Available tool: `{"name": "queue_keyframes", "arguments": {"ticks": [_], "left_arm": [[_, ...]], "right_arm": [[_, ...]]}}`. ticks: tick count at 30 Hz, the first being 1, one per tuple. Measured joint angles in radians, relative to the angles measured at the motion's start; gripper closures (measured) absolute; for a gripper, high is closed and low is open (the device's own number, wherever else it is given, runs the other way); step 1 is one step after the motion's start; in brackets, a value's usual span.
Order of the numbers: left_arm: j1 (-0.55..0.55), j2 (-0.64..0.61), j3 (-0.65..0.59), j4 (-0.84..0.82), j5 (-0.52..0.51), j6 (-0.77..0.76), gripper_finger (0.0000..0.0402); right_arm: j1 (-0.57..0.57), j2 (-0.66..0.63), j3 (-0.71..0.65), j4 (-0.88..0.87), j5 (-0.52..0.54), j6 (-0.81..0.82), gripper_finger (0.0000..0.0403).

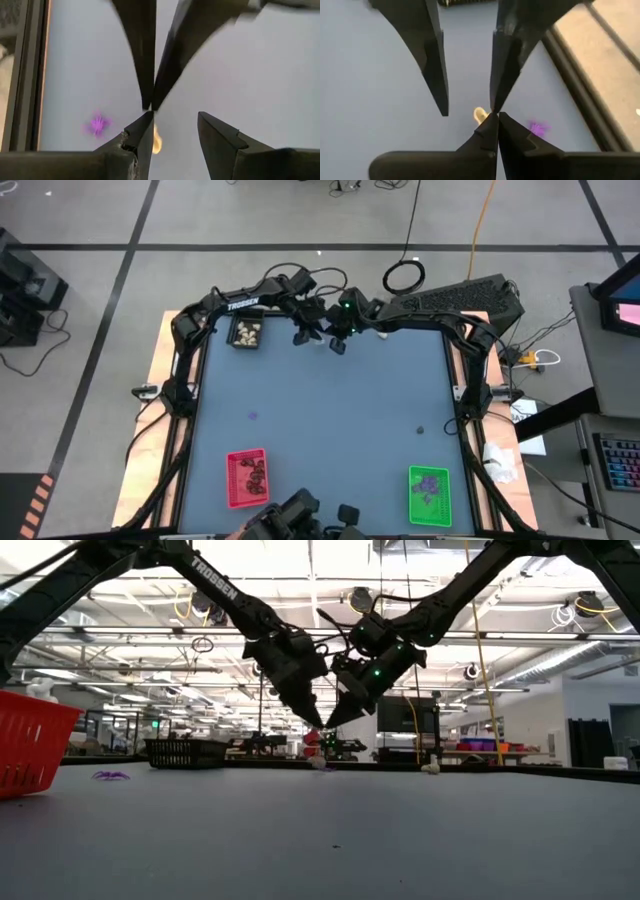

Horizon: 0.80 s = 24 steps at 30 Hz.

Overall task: Sort Halloween decoration
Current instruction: Put the white skull toy into the black basket, then put the white skull toy into the black bin

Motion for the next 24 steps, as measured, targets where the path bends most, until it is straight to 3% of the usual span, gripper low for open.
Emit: {"name": "queue_keyframes", "arguments": {"ticks": [10, 19, 24], "left_arm": [[-0.009, 0.0, -0.082, 0.04, -0.052, 0.073, 0.0254], [-0.06, -0.002, -0.142, 0.041, -0.185, 0.094, 0.0254], [-0.076, -0.003, -0.168, 0.122, -0.206, 0.038, 0.0253]], "right_arm": [[0.003, -0.004, -0.003, 0.073, -0.007, 0.012, 0.0403], [0.009, -0.023, -0.005, -0.042, -0.002, -0.035, 0.0403], [0.008, -0.085, -0.115, 0.022, 0.002, -0.061, 0.0403]]}}
